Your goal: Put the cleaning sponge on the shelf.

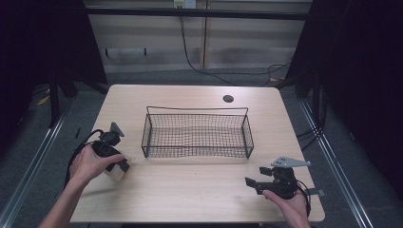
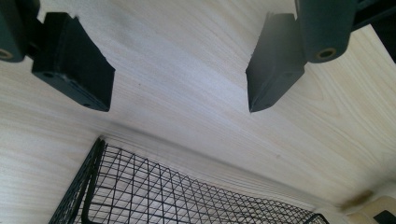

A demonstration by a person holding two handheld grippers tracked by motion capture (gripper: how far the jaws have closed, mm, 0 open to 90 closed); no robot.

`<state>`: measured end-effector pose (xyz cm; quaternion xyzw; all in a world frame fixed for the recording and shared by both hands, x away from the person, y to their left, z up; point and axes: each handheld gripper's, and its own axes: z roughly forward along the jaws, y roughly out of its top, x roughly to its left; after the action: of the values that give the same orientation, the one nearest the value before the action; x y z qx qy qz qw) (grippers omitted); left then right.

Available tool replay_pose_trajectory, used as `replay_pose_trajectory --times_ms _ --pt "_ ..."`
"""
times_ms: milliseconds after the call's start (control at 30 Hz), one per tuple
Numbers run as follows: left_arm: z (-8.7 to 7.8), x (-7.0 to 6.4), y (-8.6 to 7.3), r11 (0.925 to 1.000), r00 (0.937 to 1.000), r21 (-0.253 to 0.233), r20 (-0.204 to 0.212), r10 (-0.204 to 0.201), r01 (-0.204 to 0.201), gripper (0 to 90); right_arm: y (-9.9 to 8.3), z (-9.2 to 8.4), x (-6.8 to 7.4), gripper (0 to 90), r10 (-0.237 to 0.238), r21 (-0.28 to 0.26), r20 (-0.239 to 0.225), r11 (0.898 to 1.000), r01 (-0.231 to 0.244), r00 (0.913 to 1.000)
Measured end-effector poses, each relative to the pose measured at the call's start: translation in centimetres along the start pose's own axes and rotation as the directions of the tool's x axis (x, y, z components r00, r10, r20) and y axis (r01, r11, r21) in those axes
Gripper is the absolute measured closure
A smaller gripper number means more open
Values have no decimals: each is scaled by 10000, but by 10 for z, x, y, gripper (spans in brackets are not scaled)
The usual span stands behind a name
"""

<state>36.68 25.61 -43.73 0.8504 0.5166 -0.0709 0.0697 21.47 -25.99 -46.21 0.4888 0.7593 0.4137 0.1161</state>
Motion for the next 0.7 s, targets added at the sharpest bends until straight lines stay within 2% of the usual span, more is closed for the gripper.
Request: replay_pose_trajectory --times_ms 167,267,400,467,567,700 --pt "-5 2 -6 9993 9996 -335 252 -127 135 288 0 0 0 232 -14 22 -2 10000 14 10000" --pt "-3 2 -6 9994 9993 -340 384 0 13 288 0 0 0 232 -31 43 -11 10000 31 10000" --pt "-4 2 -8 9987 9987 -497 496 -72 97 288 0 1 0 232 -25 59 -30 10000 26 10000" --pt "-7 3 -9 9983 9974 -572 725 -56 98 289 0 1 0 232 -14 61 -21 10000 14 10000" --pt "-13 5 -11 9949 9930 -977 1169 -142 258 289 0 1 0 232 -20 75 -21 10000 20 10000" --pt "-18 6 -16 9914 9912 -1291 1320 -29 201 289 0 1 0 232 -31 70 -34 10000 32 10000"
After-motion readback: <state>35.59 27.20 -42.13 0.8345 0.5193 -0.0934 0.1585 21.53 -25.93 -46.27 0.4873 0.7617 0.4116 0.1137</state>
